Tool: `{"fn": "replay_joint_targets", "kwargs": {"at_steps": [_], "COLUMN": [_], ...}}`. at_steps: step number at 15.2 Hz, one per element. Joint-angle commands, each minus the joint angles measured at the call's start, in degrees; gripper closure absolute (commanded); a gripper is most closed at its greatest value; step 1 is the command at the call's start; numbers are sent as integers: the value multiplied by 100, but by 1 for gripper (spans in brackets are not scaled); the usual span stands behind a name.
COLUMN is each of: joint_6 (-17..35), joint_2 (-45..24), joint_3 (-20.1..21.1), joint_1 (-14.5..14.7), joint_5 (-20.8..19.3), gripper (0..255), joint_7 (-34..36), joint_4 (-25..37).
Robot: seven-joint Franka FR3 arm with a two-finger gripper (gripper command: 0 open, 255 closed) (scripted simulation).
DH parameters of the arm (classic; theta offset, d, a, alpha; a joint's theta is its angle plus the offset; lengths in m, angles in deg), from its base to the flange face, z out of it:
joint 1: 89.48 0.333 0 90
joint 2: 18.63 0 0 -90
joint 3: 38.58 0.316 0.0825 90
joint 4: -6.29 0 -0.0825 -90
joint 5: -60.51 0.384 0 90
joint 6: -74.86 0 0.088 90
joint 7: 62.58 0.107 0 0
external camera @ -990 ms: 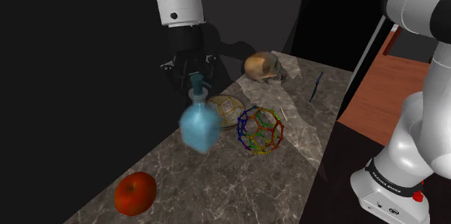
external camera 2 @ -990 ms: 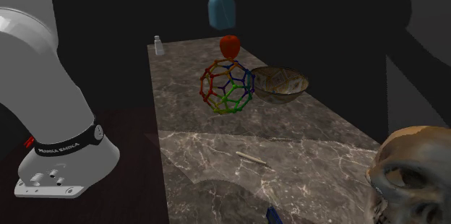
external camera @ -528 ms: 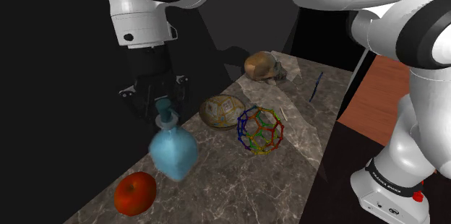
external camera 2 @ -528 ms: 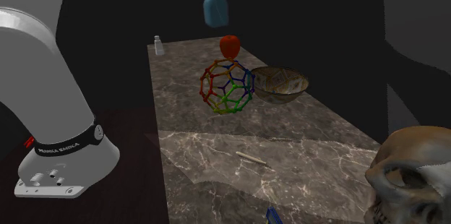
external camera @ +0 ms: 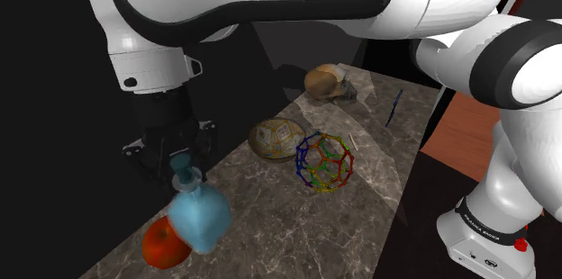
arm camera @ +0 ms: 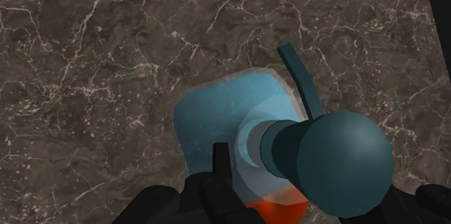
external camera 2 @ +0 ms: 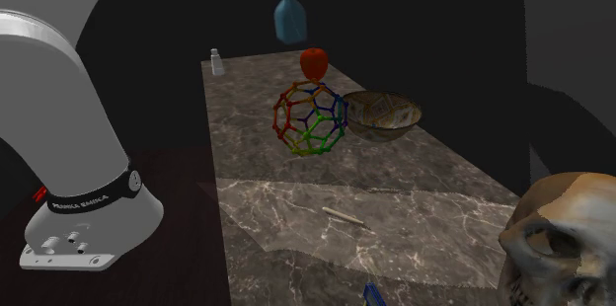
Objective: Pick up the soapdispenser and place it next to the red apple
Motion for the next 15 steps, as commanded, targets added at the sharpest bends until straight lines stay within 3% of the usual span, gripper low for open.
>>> {"fn": "replay_joint_targets", "kwargs": {"at_steps": [1, 15], "joint_6": [191, 1300], "joint_2": [71, 192], "joint_3": [0, -24], "joint_1": [-21, -109], "joint_5": [16, 66], "gripper": [255, 255], "joint_7": [-39, -314], "joint_4": [-260, -1528]}}
